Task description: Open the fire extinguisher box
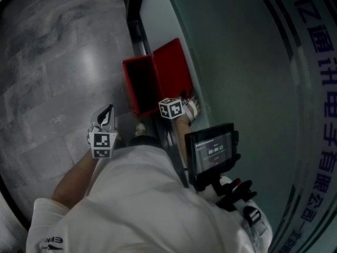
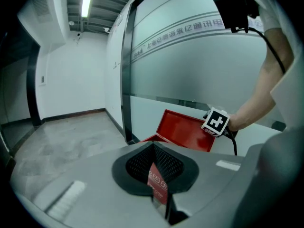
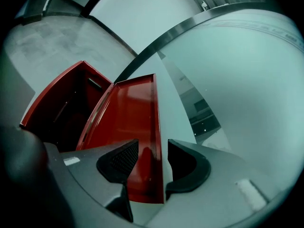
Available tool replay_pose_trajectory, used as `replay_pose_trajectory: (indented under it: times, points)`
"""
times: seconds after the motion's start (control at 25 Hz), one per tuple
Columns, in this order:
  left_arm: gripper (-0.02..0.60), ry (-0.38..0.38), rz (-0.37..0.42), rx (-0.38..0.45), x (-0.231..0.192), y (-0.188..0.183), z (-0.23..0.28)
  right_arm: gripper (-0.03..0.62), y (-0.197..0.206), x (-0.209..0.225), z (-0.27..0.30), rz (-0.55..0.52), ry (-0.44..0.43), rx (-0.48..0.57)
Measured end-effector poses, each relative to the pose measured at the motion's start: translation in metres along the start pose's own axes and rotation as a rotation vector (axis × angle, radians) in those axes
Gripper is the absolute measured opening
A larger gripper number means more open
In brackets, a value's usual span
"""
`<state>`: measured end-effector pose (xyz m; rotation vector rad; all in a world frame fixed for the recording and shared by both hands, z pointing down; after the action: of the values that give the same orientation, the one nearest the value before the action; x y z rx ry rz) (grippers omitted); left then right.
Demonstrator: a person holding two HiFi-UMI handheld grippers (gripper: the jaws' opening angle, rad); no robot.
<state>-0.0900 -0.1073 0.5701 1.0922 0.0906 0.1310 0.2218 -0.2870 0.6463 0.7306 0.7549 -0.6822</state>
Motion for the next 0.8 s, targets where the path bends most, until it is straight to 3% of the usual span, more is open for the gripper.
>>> replay_pose_trajectory:
  times: [0.12, 0.28, 0.48, 0.8]
  points:
    - [0.003, 0.007, 0.002, 0.008, -0.005, 0.000, -0.001, 0.201, -0.004, -0.002, -0.009, 0.009, -0.006, 0.023]
    - [0.003, 0.004, -0.006, 0.020, -0.011, 0.000, -0.007, 0.116, -0.009, -0.007, -0.032, 0.050, -0.048, 0.086]
    - [0.003, 0.031, 0.007, 0.060, -0.015, -0.008, -0.003, 0.015, -0.019, 0.005, -0.069, 0.198, -0.084, 0.185]
    - [0.003, 0.092, 0.023, 0.115, -0.016, -0.016, -0.013, 0.014, -0.027, 0.001, -0.149, 0.397, -0.208, 0.333]
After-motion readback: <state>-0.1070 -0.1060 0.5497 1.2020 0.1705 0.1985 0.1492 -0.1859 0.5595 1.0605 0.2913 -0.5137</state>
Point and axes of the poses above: the fingertips, and each gripper's own axes: z forward along the fingers, x to its right, y out of its underside, the point moved 4 cm from there along -z, backward along the fingers, and after that the axes turned 1 degree about z, right-handed, at the moved point
